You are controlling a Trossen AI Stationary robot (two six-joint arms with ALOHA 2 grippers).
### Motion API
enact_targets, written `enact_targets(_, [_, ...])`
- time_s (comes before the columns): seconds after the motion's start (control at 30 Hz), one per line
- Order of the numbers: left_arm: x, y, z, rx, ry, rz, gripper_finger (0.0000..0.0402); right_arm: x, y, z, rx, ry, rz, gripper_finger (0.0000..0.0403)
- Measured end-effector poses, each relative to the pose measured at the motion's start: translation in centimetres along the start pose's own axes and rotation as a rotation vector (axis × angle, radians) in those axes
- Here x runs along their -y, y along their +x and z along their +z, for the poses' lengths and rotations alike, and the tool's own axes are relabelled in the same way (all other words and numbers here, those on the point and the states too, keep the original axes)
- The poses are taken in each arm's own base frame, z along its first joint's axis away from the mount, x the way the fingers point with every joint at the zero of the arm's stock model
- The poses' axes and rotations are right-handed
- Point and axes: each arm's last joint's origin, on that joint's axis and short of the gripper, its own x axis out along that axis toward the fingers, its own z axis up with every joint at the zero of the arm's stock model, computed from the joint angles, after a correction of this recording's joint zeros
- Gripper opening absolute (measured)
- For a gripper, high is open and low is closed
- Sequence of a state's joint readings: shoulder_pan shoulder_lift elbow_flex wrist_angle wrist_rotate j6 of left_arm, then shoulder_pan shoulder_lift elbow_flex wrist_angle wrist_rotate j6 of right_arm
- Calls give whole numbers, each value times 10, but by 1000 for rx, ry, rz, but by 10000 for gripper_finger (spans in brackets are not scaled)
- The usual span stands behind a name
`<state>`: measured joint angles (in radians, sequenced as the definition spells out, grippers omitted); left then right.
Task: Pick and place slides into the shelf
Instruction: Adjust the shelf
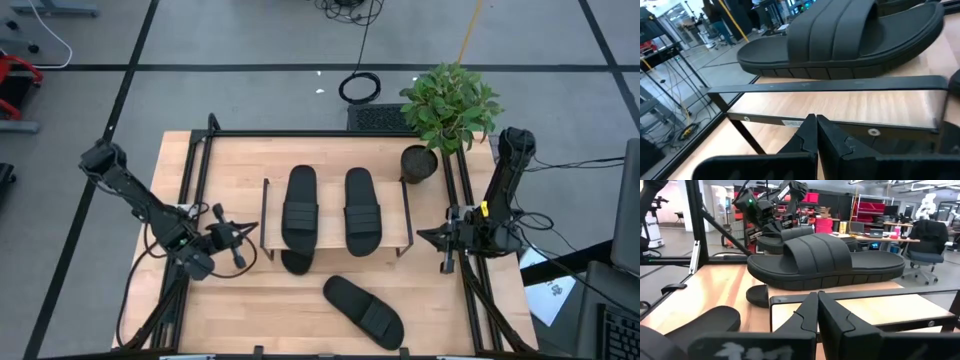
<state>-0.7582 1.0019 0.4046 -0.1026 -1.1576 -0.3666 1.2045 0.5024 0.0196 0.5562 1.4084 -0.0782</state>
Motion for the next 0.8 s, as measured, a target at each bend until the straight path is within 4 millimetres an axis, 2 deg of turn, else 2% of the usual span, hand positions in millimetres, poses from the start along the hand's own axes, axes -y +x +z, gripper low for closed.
enact_targets(0.23, [-2, 5, 0, -23, -10, -2, 0, -1, 4, -3, -6, 30, 0, 0])
enact_targets(0.47, [-4, 5, 1, -21, 82, -4, 0, -2, 8, 0, -4, -90, 26, 0])
enact_targets(0.8, [-27, -19, 8, 53, 126, 30, 0, -6, 11, 77, 46, -221, 18, 0])
